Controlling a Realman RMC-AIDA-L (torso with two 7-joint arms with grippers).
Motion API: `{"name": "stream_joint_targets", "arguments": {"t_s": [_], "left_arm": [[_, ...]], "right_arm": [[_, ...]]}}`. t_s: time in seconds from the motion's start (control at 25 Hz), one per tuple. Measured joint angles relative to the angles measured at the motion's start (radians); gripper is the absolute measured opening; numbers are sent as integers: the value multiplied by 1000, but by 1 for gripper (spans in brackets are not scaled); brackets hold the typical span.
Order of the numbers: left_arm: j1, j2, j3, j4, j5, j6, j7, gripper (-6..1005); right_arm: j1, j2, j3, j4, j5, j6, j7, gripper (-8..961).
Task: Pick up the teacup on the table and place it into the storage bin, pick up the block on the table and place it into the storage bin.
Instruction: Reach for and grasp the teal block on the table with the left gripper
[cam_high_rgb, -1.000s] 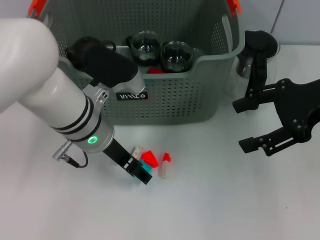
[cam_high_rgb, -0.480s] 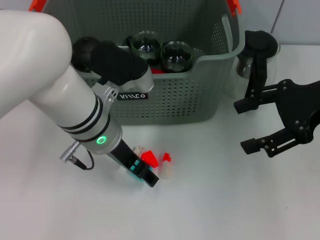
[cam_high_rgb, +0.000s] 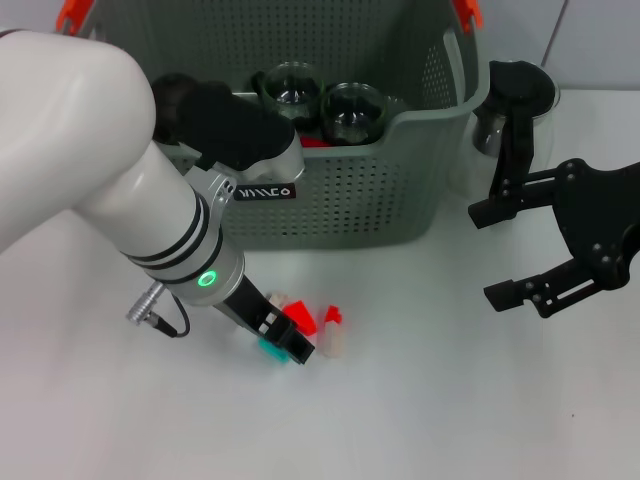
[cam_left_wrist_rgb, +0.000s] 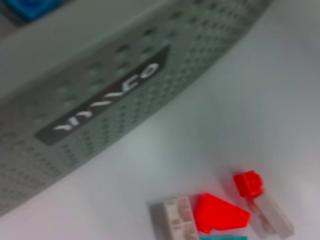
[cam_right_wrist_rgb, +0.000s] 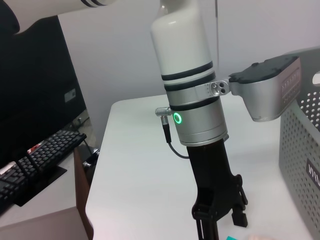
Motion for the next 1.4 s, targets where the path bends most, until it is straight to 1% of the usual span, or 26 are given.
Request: {"name": "stream_joint_targets", "arguments": {"t_s": [0.52,0.92,1.4], "left_arm": [[-9,0,1,-9,19,-4,-9,808],[-20,0,50,-8,11,3,-28,799],[-20,0,76,-9,15,-24,-31,788]], "right_arm": [[7,-3,0,0,-1,5,-1,942],[8,0,0,1,-1,8,-1,941],[8,-3,0,11,-2,9,-3,941]]}}
